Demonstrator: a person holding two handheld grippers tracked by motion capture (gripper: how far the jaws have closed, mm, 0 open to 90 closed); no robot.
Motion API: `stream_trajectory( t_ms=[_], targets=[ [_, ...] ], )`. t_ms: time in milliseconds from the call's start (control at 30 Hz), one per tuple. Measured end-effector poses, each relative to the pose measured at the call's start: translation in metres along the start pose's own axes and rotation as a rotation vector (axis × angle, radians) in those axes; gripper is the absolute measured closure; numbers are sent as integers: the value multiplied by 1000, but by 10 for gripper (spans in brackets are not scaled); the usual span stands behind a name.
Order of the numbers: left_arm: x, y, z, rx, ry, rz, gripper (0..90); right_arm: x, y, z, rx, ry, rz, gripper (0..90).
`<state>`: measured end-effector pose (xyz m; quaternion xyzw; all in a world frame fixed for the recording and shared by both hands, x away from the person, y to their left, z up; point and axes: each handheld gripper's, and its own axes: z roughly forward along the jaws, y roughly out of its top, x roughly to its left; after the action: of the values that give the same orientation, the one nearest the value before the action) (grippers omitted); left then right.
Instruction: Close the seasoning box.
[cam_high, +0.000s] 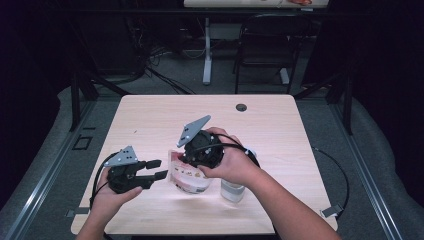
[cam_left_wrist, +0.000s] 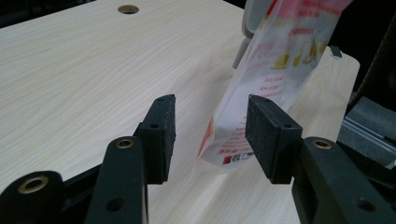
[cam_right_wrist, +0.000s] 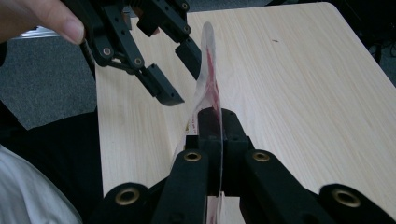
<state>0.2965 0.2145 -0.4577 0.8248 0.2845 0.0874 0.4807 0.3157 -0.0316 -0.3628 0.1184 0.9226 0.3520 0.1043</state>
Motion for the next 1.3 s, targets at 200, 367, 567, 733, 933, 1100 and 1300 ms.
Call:
stream_trajectory(
  t_ms=[200, 367, 567, 733, 933, 1100, 1300],
  targets=[
    [-3, -1, 6, 5, -24, 19, 515, 1, 1, -4, -12, 9, -8, 900],
    [-6, -2, 11, -3, -58, 39, 502, 2, 2, -4, -10, 15, -16, 900],
    [-8, -3, 16, 5, -83, 50, 492, 3, 4, -6, -15, 23, -24, 900],
    [-9, -5, 22, 4, -108, 46, 479, 4, 8, -9, -31, 22, -32, 900],
    [-11, -7, 28, 7, -136, 55, 438, 7, 12, -11, -36, 24, -46, 900],
    [-10, -9, 32, 0, -151, 56, 416, 9, 15, -12, -40, 27, -54, 900],
    [-8, -15, 39, -5, -176, 35, 370, 9, 15, -13, -51, 25, -52, 900]
  ],
)
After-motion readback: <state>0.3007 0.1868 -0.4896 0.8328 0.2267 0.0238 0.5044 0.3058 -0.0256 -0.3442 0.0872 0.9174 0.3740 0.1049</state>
